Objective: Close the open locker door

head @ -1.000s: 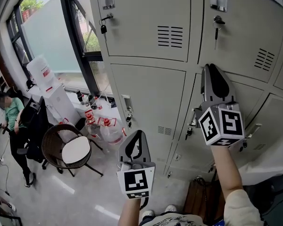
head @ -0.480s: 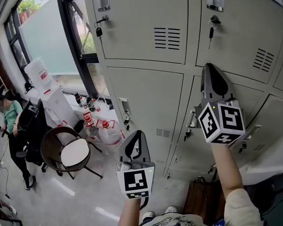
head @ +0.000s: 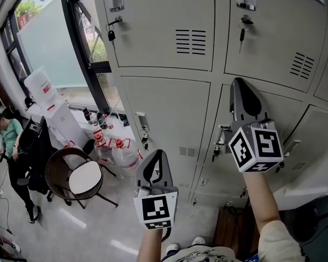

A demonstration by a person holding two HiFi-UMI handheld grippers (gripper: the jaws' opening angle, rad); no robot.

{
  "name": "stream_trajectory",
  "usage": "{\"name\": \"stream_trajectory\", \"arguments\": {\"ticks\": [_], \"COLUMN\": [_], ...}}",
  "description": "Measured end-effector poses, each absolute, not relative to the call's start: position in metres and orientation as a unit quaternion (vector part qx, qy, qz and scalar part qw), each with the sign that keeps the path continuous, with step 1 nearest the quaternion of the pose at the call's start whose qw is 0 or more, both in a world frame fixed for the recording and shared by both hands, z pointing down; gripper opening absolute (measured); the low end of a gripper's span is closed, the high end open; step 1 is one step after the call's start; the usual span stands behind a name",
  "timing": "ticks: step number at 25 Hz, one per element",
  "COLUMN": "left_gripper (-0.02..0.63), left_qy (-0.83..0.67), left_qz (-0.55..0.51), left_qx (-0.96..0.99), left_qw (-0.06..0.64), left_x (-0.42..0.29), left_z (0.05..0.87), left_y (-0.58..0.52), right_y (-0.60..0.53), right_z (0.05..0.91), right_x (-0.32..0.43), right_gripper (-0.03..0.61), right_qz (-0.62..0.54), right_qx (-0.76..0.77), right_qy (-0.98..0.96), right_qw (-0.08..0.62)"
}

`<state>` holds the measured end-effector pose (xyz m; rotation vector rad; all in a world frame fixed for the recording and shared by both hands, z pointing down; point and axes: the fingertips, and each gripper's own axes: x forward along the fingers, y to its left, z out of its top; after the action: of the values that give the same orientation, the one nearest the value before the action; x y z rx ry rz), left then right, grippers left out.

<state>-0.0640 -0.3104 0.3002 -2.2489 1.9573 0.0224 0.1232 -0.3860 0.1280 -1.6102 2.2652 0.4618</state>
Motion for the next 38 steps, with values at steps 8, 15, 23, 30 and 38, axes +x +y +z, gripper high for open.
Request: {"name": "stream_trajectory", "arguments": {"ticks": [8, 15, 23, 30, 38], "left_gripper": [0.005, 0.005, 0.005, 0.005, 0.005], "left_qy": [0.648, 0.643, 0.635, 0.623, 0.613], "left_qz": [0.006, 0.008, 0.0, 0.012, 0.011], "left_qx": [-0.757, -0.762, -0.771, -0.78, -0.789], "left_qw": [0.078, 0.074, 0.055, 0.053, 0.046], "left_x": [-0.073, -0.078, -0.075, -0.062, -0.051], "left_z": [0.302, 0.302, 0.31, 0.31, 0.313], "left_y": [-0.302, -0.294, -0.287, -0.281, -0.275], "right_y": [-0.369, -0.349, -0.318, -0.297, -0.283], "right_z": [0.174, 0.218, 0.265, 0.284, 0.295], "right_x": [0.121, 0.119, 0.125, 0.133, 0.136], "right_gripper": [-0.002, -0.002, 0.002, 0.002, -0.003], "right_qz": [0.161, 0.129, 0.101, 0.071, 0.057], "right_qx": [-0.582, -0.587, -0.603, -0.609, -0.612], "right_qy": [0.789, 0.795, 0.79, 0.788, 0.787], "right_qw": [0.115, 0.083, 0.053, 0.058, 0.056]}}
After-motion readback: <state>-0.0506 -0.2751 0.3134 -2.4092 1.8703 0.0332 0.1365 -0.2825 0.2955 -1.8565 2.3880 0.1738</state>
